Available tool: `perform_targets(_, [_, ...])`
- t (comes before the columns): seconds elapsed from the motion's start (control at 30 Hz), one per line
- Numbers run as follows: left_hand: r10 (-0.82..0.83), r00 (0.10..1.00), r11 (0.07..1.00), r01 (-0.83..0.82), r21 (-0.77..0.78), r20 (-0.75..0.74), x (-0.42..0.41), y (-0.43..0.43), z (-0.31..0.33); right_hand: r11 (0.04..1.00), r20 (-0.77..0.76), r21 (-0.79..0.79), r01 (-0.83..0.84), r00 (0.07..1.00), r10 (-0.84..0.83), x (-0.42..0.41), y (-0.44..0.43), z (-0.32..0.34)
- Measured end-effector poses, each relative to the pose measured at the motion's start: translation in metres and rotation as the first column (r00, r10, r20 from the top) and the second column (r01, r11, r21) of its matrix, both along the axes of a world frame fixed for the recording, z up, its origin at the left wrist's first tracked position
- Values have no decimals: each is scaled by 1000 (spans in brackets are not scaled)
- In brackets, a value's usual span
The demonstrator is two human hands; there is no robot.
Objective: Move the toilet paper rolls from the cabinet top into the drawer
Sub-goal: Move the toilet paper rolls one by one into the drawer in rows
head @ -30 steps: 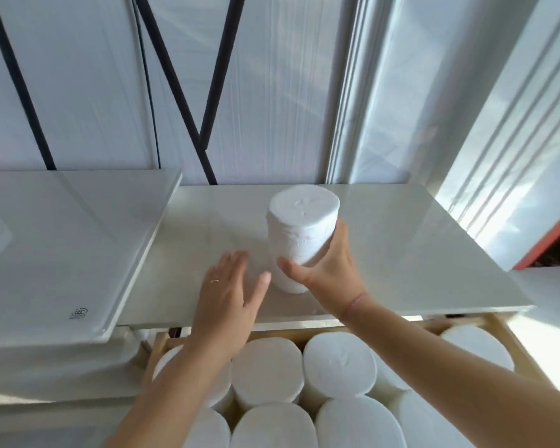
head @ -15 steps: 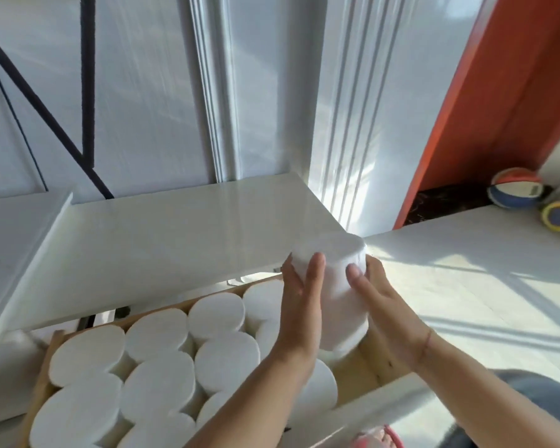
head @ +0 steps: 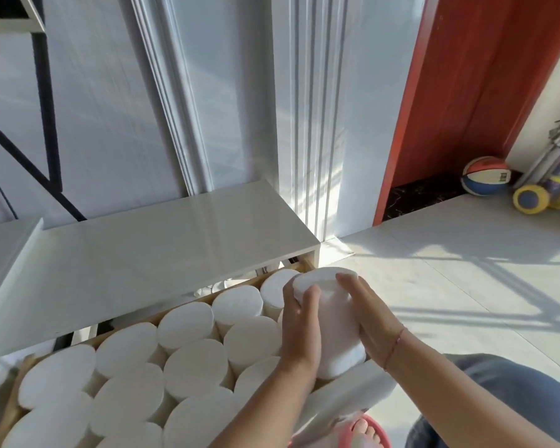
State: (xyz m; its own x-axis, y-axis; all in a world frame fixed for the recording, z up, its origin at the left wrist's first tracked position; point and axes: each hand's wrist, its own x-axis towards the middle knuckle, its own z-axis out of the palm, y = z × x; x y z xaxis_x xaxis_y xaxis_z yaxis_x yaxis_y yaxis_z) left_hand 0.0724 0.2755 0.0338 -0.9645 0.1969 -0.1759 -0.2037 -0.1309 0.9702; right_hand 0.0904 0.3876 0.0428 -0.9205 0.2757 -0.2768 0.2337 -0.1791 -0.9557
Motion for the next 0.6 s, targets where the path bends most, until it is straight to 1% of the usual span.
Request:
perform_targets(0.13, [-55, 988, 998, 48, -49, -144, 8, 1, -3, 998, -81, -63, 14, 997, -19, 11, 4, -7])
perform_targets(0.2, [-92, 976, 995, 80, -66, -196, 12, -2, -3, 996, -106, -94, -8, 994, -2, 15, 8, -10])
perform_targets(0.27, [-156, 963, 986, 139, -90, -219, 14, -7, -2, 992, -114, -119, -48, 993, 34, 17, 14, -14])
perform_targets(0.4, [-261, 944, 965, 246, -97, -204, 20, -14, 0, 983, -135, -136, -125, 985, 107, 23, 25, -18])
perform_targets(0.5, [-265, 947, 963, 251, -98, -183, 26, -18, -6, 987, -128, -46, -151, 981, 144, 29, 23, -19])
perform_targets(0.6, [-262, 960, 962, 252, -103, -101, 28, -24, -17, 982, -26, 132, -135, 990, 140, 31, 12, -20])
